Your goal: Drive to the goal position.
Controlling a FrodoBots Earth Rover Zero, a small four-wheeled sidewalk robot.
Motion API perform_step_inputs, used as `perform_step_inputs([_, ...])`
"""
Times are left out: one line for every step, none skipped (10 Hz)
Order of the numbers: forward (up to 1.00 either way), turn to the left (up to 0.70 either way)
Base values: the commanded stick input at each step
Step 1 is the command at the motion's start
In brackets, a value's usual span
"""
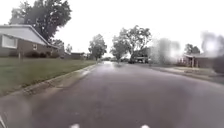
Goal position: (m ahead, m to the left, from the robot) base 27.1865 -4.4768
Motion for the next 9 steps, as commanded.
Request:
perform_step_inputs([0.50, 0.00])
perform_step_inputs([0.50, 0.00])
perform_step_inputs([0.50, 0.00])
perform_step_inputs([0.50, 0.00])
perform_step_inputs([0.50, 0.00])
perform_step_inputs([0.50, 0.00])
perform_step_inputs([0.50, 0.00])
perform_step_inputs([0.50, 0.00])
perform_step_inputs([0.50, 0.00])
